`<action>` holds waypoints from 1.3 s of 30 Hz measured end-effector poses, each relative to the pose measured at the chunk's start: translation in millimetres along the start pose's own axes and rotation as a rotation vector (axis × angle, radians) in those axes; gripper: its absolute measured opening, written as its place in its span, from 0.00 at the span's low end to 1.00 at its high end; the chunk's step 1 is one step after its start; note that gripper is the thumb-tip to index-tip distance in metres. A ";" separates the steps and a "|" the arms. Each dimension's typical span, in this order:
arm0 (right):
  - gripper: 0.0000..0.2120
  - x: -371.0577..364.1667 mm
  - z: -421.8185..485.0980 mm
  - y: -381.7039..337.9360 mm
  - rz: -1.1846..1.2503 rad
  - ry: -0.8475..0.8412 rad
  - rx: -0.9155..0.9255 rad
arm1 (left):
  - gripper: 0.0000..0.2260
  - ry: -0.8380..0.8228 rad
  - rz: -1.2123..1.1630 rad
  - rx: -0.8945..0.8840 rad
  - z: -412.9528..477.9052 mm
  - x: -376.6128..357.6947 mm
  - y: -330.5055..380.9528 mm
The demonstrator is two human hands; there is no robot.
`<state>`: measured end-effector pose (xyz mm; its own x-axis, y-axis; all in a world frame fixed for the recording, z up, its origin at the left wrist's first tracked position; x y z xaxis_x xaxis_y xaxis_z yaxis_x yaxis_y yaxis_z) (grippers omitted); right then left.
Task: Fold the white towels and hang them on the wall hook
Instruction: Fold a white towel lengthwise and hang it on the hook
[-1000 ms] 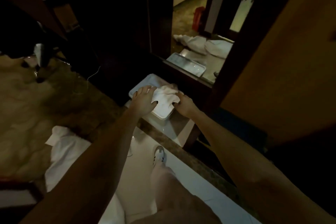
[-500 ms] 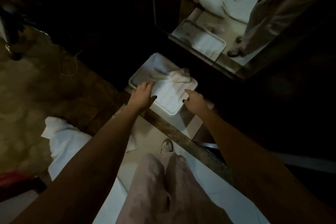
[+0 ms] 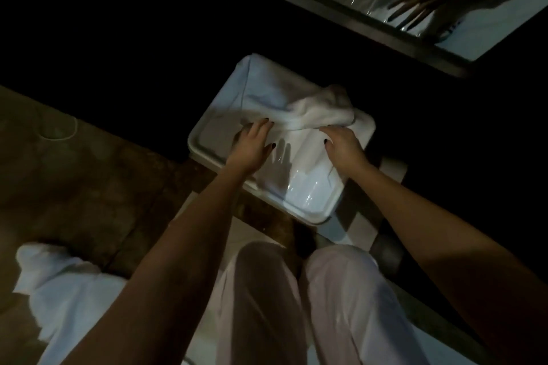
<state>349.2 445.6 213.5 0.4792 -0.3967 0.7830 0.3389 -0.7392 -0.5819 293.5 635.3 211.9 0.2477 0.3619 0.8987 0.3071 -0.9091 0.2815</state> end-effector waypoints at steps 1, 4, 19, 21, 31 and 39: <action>0.19 -9.3 11.4 11.6 -0.015 0.025 0.004 | 0.24 0.027 -0.006 0.000 14.0 -11.5 -8.5; 0.19 -34.8 34.0 44.5 -0.087 0.046 -0.047 | 0.22 0.078 -0.060 0.029 46.6 -38.3 -35.0; 0.09 -26.8 43.9 51.0 -0.279 0.066 -0.087 | 0.05 0.153 -0.038 -0.017 33.5 -12.8 -28.9; 0.09 -9.7 20.9 39.8 -0.140 0.046 -0.170 | 0.08 0.086 -0.003 -0.060 11.1 11.1 -19.2; 0.06 170.3 -87.4 -114.2 0.317 0.061 -0.096 | 0.09 0.180 -0.143 0.017 -115.3 242.2 39.0; 0.06 292.7 -184.8 -230.0 0.356 0.112 0.072 | 0.09 0.211 -0.230 0.048 -232.9 379.5 61.4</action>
<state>261.9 399.0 617.1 0.4868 -0.6822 0.5455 0.2248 -0.5056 -0.8330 192.3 668.8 648.6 -0.0280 0.5011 0.8649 0.3774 -0.7959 0.4733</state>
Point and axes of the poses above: each hand's wrist, its own z-axis towards the middle knuckle, its own x-axis out of the back of the hand, y = z × x, the point moved 10 cm from there along z, towards the middle knuckle, and after that the axes turned 11 degrees about x, right-handed, at the moved point
